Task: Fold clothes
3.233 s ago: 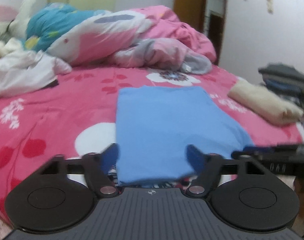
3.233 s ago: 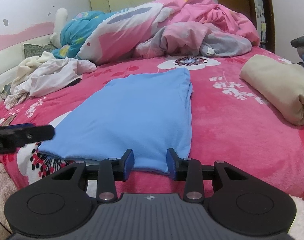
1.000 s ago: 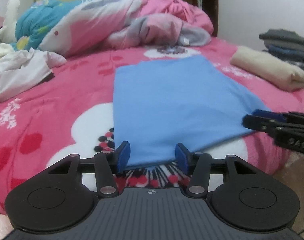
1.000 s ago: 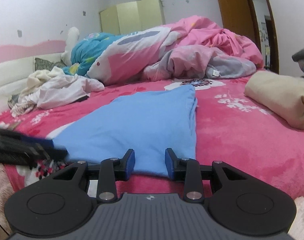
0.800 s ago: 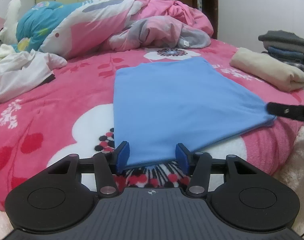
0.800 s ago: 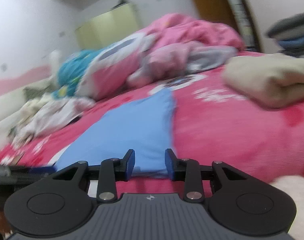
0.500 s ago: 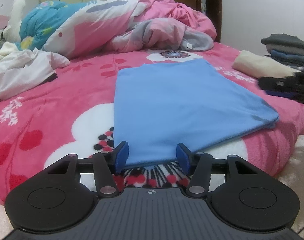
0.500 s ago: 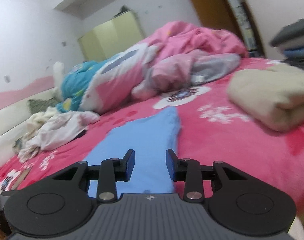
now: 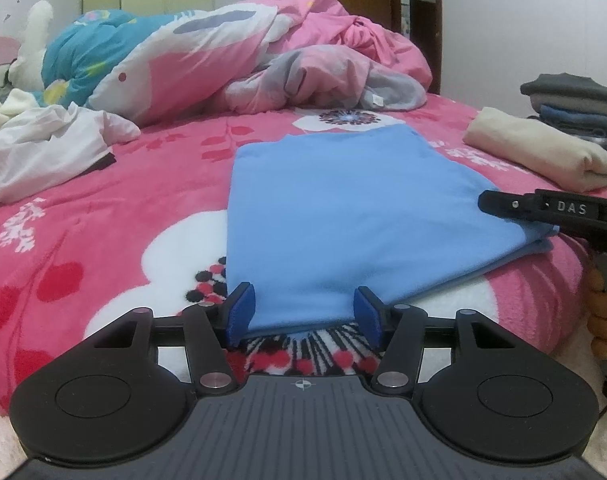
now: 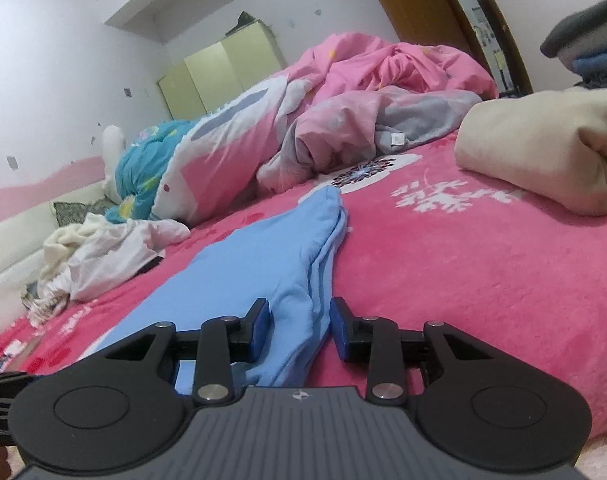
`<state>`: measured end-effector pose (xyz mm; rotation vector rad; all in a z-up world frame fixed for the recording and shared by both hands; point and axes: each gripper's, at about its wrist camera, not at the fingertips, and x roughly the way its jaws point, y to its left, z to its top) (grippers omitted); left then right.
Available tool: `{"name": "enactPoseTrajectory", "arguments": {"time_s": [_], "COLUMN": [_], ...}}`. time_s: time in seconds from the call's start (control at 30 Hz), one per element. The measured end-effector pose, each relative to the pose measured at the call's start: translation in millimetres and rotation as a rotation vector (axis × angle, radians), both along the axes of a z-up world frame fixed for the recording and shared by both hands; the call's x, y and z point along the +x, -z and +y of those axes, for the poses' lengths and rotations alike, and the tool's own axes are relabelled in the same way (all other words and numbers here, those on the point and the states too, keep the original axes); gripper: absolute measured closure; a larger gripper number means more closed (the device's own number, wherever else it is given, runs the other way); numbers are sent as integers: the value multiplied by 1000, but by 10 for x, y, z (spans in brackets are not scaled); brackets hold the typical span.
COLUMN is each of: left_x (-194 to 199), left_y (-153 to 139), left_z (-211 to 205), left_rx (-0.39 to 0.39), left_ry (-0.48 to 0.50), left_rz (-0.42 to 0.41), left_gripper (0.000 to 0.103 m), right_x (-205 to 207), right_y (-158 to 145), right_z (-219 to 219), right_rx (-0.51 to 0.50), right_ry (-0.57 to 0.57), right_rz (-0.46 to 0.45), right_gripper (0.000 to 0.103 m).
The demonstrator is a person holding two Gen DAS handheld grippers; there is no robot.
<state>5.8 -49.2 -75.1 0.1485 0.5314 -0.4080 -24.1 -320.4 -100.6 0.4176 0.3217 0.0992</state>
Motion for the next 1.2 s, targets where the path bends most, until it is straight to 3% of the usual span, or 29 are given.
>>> {"name": "enactPoseTrajectory", "arguments": {"time_s": [0.77, 0.97, 1.2], "left_x": [-15, -22, -23], "left_y": [-25, -9, 32], "left_z": [-107, -66, 27], "left_rx": [14, -2, -40], "left_ry": [-85, -64, -17], "left_rz": [8, -1, -20], "left_gripper": [47, 47, 47], "right_x": [-144, -175, -213], "right_y": [36, 38, 26], "right_z": [-134, -154, -113], "right_rx": [81, 118, 89], "right_ry": [-46, -33, 5], "right_rz": [-33, -33, -26], "right_gripper": [69, 69, 69]}}
